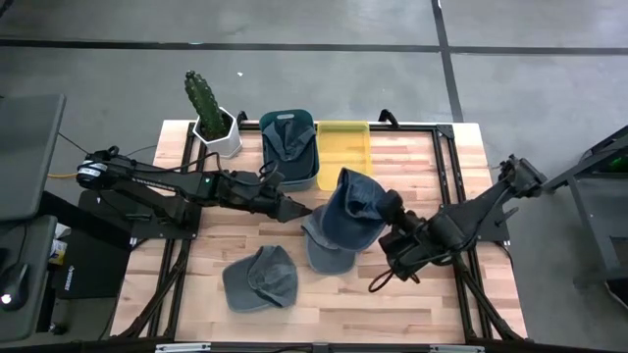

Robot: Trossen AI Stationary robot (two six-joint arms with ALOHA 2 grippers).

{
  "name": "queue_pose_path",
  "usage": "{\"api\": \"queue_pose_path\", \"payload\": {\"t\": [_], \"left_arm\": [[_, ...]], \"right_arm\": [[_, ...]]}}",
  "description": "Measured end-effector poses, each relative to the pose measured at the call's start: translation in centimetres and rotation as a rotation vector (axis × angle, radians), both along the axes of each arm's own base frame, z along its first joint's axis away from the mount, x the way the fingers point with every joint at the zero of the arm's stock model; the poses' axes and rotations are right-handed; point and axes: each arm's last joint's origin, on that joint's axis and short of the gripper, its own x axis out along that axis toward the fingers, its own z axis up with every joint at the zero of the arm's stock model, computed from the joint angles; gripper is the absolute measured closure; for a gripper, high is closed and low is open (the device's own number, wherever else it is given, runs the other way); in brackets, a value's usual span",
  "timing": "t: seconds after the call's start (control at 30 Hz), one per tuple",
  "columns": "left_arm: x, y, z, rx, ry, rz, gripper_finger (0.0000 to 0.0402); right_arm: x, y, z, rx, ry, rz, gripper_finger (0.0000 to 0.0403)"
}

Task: Pick & Place hat
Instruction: Put the blue cap into the blue bin

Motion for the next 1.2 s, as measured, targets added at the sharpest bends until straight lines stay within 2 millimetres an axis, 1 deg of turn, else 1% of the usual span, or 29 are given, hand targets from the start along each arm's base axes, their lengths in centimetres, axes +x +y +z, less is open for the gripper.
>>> {"api": "queue_pose_path", "payload": {"t": [0.23,0.37,0.57,0.7,0.8,1.03,1.2], "left_arm": [[0.0,0.2,0.0,0.008,-0.005,0.048,0.0115],[0.0,0.2,0.0,0.009,-0.004,0.053,0.0115],[0.0,0.4,0.0,0.030,-0.007,0.122,0.0115],[0.1,1.5,0.0,0.020,-0.006,0.132,0.0115],[0.2,2.3,0.1,0.007,-0.013,0.125,0.0114],[0.3,3.0,0.4,0.000,-0.043,0.054,0.0114],[0.3,3.7,0.3,-0.008,-0.033,0.050,0.0114]], "right_arm": [[1.6,-0.1,-0.9,-0.022,0.048,0.041,0.0392],[2.6,-0.6,-0.9,0.007,0.031,0.050,0.0392],[3.7,-1.5,-0.8,0.025,0.025,0.068,0.0392],[4.4,-1.9,-0.6,0.024,0.002,0.094,0.0393],[4.8,-2.3,-0.6,0.060,-0.004,0.092,0.0393],[6.0,-3.1,-0.6,0.092,-0.043,0.086,0.0393],[7.0,-3.0,-1.4,0.086,-0.021,0.114,0.0393]]}}
